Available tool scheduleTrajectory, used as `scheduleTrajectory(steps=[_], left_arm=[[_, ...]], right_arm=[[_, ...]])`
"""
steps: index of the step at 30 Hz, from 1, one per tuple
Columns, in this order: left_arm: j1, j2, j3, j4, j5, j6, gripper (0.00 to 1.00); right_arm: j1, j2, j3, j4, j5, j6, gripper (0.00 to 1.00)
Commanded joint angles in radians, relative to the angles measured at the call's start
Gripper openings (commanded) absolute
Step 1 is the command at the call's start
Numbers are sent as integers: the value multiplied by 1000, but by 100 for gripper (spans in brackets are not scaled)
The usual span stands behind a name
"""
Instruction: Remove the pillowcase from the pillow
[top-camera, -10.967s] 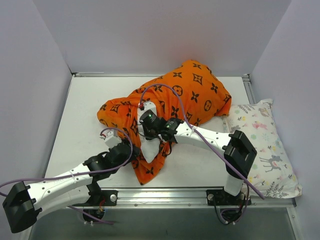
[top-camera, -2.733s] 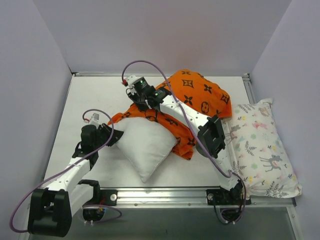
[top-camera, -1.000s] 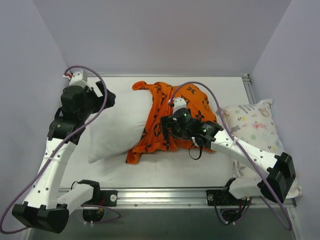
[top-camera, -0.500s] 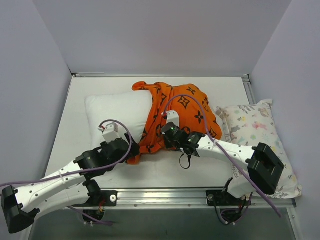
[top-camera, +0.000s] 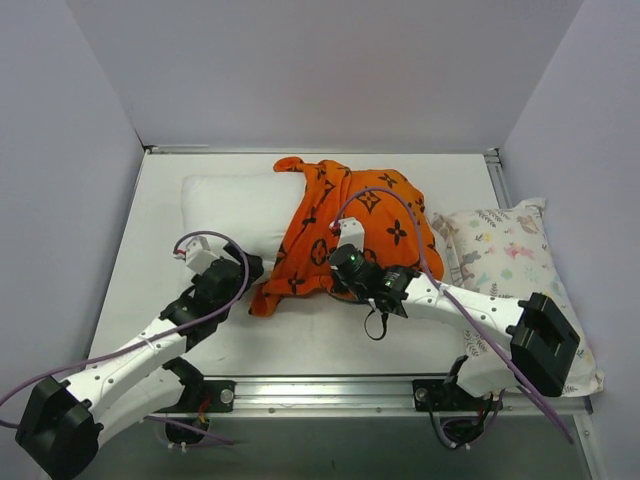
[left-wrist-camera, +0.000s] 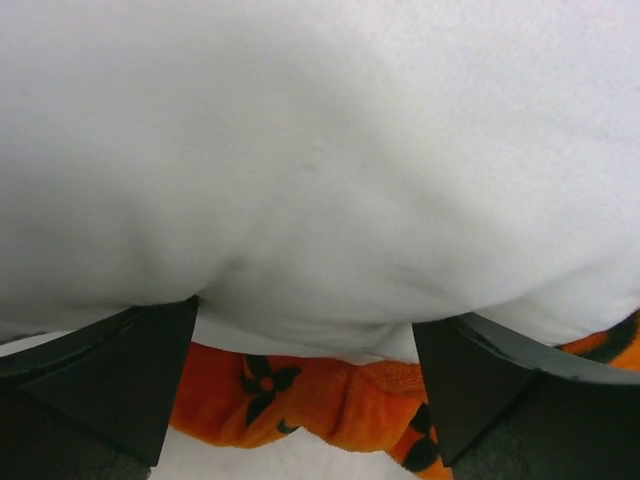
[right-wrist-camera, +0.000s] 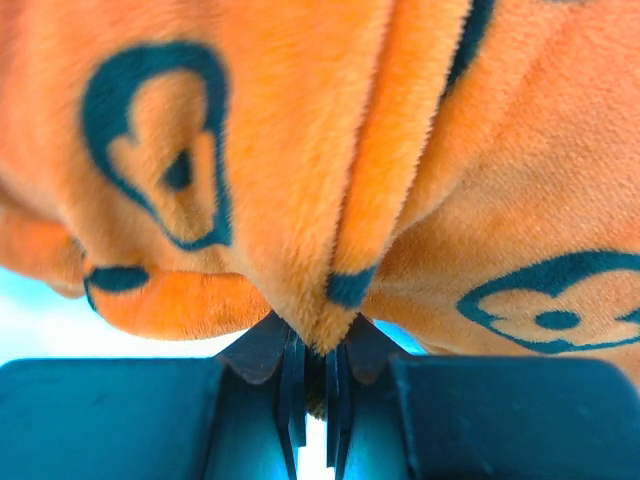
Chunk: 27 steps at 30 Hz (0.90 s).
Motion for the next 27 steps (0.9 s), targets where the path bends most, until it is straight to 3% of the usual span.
scheduleTrajectory(steps=[1,2,4,5,9,12,13,18,20,22,27], left_arm=[[87,23,-8,271,77,98,90],[110,29,-6,292,101,108,62],[174,51,4,314,155,126,29],[194,55,32,305,169,135,0],[297,22,122,125,151,180,0],[469,-49,181,55,219,227,0],[597,-70,201,44,252,249,0],[998,-49,354,-59,554,338,0],[1063,-41,411,-109,630,412,0],[1057,-69,501,-154,632,472,0],[1051,-152,696,-350,641,618,0]], right_arm=[[-12,-62,16,-60,57,-17,0],[-15,-73,19,-65,56,-19,0],[-39,-76,33,-88,44,-28,0],[-52,-73,51,-100,44,-31,0],[-159,-96,77,-178,19,-43,0],[-272,-143,93,-232,11,-58,0],[-337,-174,96,-247,18,-60,0],[-552,-310,96,-301,-131,-57,0],[-550,-366,126,-330,-169,-69,0],[-524,-427,164,-355,-202,-91,0],[-312,-484,328,-433,-306,-169,0]])
